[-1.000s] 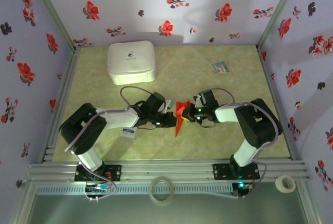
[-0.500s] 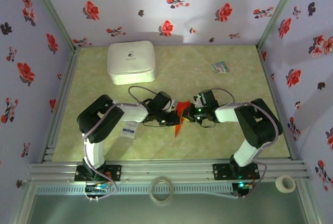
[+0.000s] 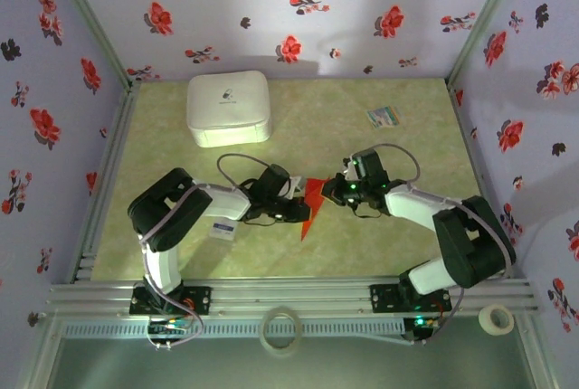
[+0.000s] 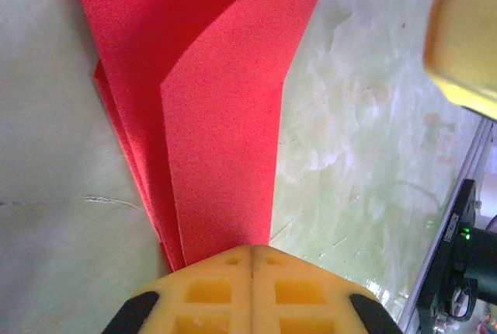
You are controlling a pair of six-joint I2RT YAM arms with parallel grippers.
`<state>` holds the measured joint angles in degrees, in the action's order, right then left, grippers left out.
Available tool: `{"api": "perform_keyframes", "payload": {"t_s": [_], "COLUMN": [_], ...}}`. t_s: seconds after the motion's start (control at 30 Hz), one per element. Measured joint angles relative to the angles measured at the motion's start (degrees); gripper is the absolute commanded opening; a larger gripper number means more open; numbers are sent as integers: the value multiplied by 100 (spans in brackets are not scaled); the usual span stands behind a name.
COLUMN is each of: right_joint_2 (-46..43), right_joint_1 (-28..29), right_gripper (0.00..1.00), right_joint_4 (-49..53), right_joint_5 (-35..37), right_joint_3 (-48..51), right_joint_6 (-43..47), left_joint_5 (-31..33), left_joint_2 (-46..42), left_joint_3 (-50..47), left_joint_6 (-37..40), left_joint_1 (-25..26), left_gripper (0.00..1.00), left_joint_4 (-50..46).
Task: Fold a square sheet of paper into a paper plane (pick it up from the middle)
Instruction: Fold the wing for the fifth time at the center of the table.
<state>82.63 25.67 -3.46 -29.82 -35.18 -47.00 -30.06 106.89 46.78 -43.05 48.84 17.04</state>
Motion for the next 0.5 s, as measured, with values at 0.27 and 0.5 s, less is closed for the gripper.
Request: {"api": "perform_keyframes", "payload": {"t_s": [0.27, 0.5], "right_joint_2": [190, 678], "right_joint_1": [354, 374], "right_gripper": [6, 6], "right_joint_4": [59, 35], "right_joint_5": [-20, -39], "right_joint_3": [-4, -155], "right_joint_6": [212, 251], "left_joint_5": [-105, -111], "left_joint_2": [0, 0], "left_joint_3": [-9, -9], "left_joint_6": [175, 190], "left_joint_1": [-13, -13], "left_gripper": [0, 0], "left_joint_4": [9, 4]}}
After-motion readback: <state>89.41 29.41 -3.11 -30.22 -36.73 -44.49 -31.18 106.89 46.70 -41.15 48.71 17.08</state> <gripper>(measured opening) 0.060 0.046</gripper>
